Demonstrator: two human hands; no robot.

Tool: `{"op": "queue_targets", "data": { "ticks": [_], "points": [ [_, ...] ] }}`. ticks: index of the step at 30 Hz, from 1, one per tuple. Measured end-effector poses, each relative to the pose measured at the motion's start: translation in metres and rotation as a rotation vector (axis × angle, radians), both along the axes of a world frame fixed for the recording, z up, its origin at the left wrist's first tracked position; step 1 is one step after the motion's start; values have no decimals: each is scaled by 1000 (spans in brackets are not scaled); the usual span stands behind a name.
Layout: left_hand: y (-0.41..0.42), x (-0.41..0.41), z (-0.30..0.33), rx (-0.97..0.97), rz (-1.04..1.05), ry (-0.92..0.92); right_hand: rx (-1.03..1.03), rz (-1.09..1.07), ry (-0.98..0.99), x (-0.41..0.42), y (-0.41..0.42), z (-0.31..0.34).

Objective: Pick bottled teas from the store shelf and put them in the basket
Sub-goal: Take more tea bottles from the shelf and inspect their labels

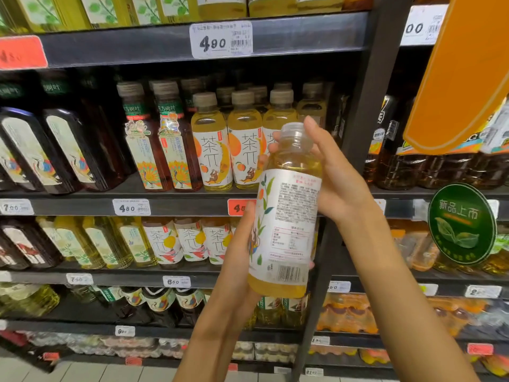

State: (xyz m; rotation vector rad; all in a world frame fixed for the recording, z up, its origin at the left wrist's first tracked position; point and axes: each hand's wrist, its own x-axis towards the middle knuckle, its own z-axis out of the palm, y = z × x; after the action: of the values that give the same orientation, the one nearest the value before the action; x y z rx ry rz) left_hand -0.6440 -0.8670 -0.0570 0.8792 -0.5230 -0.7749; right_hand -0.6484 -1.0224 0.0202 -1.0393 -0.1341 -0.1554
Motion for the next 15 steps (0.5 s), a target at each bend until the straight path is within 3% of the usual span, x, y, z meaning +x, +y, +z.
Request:
{"op": "queue_targets", "data": {
  "ticks": [4, 8, 11, 15],
  "points": [
    [-1, 1, -4, 111, -102, -19, 148, 105, -65, 5, 10, -2],
    [6, 13, 3, 400, 170, -347, 20, -47, -64, 3, 5, -4],
    [9, 12, 4, 329, 189, -464, -98, -255, -44, 1, 5, -4],
    [2, 5, -4, 278, 244, -373, -130, -222, 9, 3, 7, -7]
  ]
}}
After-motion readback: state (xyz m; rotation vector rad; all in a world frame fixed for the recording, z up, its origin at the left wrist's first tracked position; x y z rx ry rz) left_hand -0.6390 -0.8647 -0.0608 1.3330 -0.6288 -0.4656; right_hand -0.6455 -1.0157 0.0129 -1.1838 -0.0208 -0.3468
